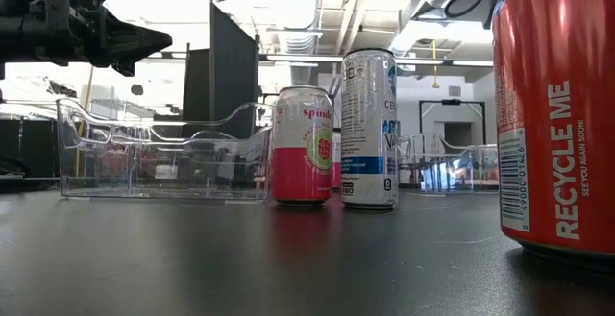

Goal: Sort soda cans
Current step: Put the middle right white and blue soda can into the top right transparent bin

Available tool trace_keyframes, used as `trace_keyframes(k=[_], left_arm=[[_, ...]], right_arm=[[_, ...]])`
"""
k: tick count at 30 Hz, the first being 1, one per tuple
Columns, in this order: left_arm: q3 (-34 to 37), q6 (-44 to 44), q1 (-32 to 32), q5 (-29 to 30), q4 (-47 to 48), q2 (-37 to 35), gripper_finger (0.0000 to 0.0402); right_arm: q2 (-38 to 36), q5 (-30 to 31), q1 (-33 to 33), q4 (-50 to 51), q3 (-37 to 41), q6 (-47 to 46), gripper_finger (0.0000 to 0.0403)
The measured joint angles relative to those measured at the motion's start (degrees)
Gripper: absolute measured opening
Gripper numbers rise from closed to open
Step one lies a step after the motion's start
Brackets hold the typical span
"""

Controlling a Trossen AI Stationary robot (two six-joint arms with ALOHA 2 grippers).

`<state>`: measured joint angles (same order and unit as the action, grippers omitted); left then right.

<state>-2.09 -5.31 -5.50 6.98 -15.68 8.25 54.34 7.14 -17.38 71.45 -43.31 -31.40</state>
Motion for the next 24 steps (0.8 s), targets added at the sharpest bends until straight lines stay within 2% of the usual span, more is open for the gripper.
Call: trace_keyframes(k=[2, 9, 12, 19, 24], left_arm=[[0.0, 0.0, 0.0, 0.1, 0.0, 0.0, 0.0033], [0.0, 0.1, 0.0, 0.9, 0.0, 0.0, 0.0033], [0.0, 0.0, 0.0, 1.0, 0.0, 0.0, 0.0033], [0.0, -3.6, 0.0, 1.1, -0.1, 0.0, 0.0032], [0.0, -6.1, 0.0, 1.2, -1.2, 0.0, 0.0032]], right_arm=[[0.0, -0.1, -0.1, -0.3, 0.0, 0.6, 0.0261], [0.1, -0.5, -0.1, -0.6, -0.6, 1.1, 0.0261], [0.1, -0.6, -0.1, -0.8, -3.6, 1.1, 0.0261], [1.6, 0.9, -0.1, -0.1, -17.6, 3.7, 0.0261], [8.9, 5.3, -3.4, -0.9, -32.4, 11.9, 0.0261]])
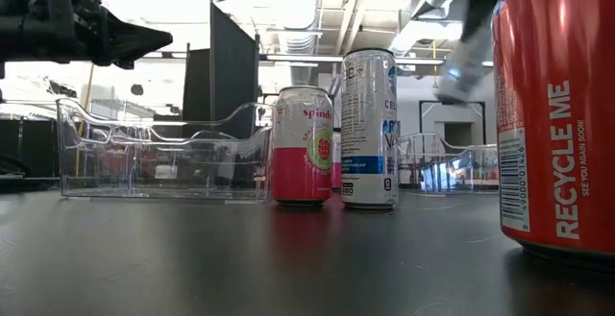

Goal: Sort soda cans
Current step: Put the middle right white and blue soda can into the top right transparent bin

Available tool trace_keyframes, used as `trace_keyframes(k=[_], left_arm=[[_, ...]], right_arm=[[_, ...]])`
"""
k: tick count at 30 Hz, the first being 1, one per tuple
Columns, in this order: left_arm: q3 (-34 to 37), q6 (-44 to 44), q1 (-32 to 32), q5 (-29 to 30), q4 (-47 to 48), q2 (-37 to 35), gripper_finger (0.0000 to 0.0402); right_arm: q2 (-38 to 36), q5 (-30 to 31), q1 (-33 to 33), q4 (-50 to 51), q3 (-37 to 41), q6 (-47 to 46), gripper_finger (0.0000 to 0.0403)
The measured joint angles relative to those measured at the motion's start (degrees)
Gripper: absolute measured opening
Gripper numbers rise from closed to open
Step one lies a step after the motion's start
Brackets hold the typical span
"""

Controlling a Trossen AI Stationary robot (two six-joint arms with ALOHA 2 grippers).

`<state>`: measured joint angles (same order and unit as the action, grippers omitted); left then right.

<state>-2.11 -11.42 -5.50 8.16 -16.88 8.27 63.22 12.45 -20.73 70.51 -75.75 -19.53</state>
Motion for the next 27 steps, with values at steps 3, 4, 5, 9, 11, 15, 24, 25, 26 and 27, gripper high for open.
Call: trace_keyframes(k=[3, 4, 5, 9, 11, 15, 24, 25, 26, 27], left_arm=[[0.0, -1.1, 0.0, 0.0, -1.5, 0.0, 0.0032], [0.0, -1.4, 0.0, 0.0, -1.8, 0.0, 0.0032], [0.0, -1.6, 0.0, 0.0, -2.1, 0.0, 0.0032], [0.0, -2.0, 0.0, 0.0, -1.9, 0.0, 0.0032], [0.0, -1.8, 0.0, 0.0, -1.6, 0.0, 0.0032], [0.0, -1.4, 0.0, 0.0, 0.7, 0.0, 0.0032], [0.0, 1.2, 0.0, 0.0, 4.0, 0.0, 0.0032], [0.0, 1.2, 0.0, 0.0, 3.9, 0.0, 0.0032], [0.0, 1.3, 0.0, 0.0, 3.9, 0.0, 0.0032], [0.0, 1.4, 0.0, 0.0, 3.9, 0.0, 0.0032]], right_arm=[[8.1, 0.7, -4.2, 0.4, -9.8, 6.5, 0.0261], [11.4, 0.7, -5.7, 0.7, -13.3, 8.5, 0.0261], [14.8, 0.7, -7.4, 1.4, -16.8, 10.2, 0.0261], [29.3, 0.6, -14.3, 8.7, -30.9, 14.6, 0.0261], [35.7, 0.7, -17.1, 11.9, -36.4, 15.3, 0.0261], [45.2, -0.1, -20.4, 14.6, -42.5, 16.4, 0.0261], [53.1, -4.2, -20.4, 13.8, -43.4, 15.1, 0.0261], [53.2, -4.2, -20.2, 13.5, -43.4, 14.9, 0.0261], [53.3, -4.2, -20.1, 12.9, -43.3, 14.5, 0.0261], [53.4, -4.1, -20.2, 12.1, -43.1, 14.0, 0.0261]])
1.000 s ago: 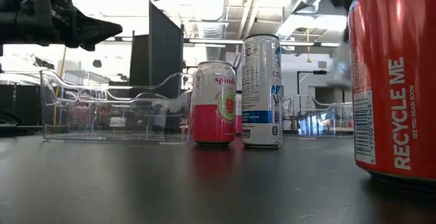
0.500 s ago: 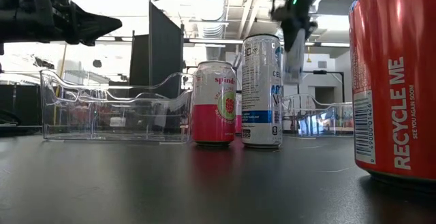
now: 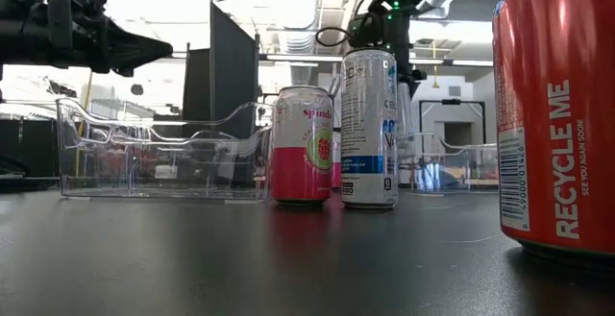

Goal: Sort soda cans
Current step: Put the middle right white and blue soda can into the top right transparent bin

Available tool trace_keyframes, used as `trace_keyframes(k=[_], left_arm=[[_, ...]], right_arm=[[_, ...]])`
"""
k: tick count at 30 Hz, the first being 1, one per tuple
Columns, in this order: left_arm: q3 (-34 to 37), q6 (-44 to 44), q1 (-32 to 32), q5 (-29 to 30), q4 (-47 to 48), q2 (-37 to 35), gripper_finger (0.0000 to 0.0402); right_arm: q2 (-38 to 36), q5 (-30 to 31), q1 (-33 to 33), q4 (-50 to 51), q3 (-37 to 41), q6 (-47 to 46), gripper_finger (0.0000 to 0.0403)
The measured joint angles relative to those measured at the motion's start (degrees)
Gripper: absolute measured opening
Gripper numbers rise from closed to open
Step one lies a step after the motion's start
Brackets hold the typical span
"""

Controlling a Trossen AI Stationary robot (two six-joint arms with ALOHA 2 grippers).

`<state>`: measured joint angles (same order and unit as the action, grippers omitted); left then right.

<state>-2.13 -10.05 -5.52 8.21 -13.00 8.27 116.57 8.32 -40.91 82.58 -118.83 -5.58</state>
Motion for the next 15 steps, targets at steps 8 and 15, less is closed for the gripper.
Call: trace_keyframes(k=[8, 15], left_arm=[[0.0, 0.9, 0.0, 0.0, 0.0, 0.0, 0.0032], [0.0, 2.4, 0.0, 0.0, 0.2, 0.0, 0.0032]], right_arm=[[0.0, 0.0, 0.1, -4.4, 4.5, -5.1, 0.0261], [0.0, -0.1, 0.2, -10.5, 9.5, -6.6, 0.0261]])
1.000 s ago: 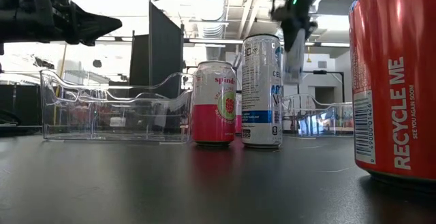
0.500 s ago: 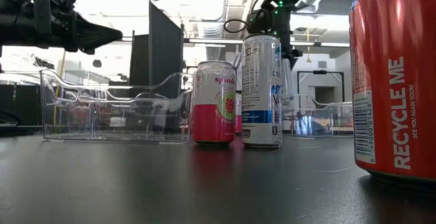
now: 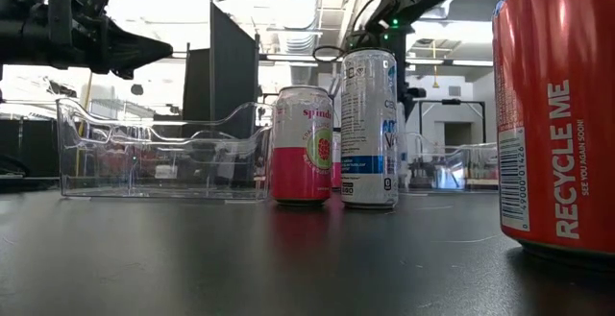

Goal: Sort soda cans
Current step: Put the middle right white and blue soda can into the top right transparent bin

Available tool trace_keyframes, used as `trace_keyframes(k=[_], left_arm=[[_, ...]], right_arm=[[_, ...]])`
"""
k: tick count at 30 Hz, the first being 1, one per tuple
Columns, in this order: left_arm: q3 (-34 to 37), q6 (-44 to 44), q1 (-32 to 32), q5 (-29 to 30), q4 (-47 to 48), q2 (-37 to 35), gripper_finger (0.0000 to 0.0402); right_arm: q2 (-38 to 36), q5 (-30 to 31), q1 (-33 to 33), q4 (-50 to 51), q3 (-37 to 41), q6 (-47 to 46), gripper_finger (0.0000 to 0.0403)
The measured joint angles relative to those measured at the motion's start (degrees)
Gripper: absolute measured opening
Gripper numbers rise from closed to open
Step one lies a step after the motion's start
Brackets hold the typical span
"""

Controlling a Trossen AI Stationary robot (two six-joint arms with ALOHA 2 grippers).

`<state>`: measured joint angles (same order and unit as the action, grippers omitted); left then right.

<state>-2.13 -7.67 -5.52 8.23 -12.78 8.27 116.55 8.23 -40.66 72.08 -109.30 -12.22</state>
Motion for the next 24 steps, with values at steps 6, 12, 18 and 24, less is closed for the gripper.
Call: trace_keyframes(k=[6, 12, 18, 24], left_arm=[[0.0, 0.0, 0.0, 0.0, 0.0, 0.0, 0.0032], [0.0, 0.0, 0.0, 0.0, 0.0, 0.0, 0.0032], [0.0, 0.0, 0.0, 0.0, 0.0, 0.0, 0.0032], [0.0, 0.0, 0.0, 0.0, 0.0, 0.0, 0.0032]], right_arm=[[0.0, -0.3, -0.1, -4.4, 4.0, -0.8, 0.0261], [-0.2, -0.6, -0.3, -6.2, 6.2, -1.3, 0.0261], [-0.2, -0.9, -0.3, -7.3, 6.4, -1.0, 0.0262], [-0.3, -0.8, -0.3, -7.3, 6.5, 0.1, 0.0345]])
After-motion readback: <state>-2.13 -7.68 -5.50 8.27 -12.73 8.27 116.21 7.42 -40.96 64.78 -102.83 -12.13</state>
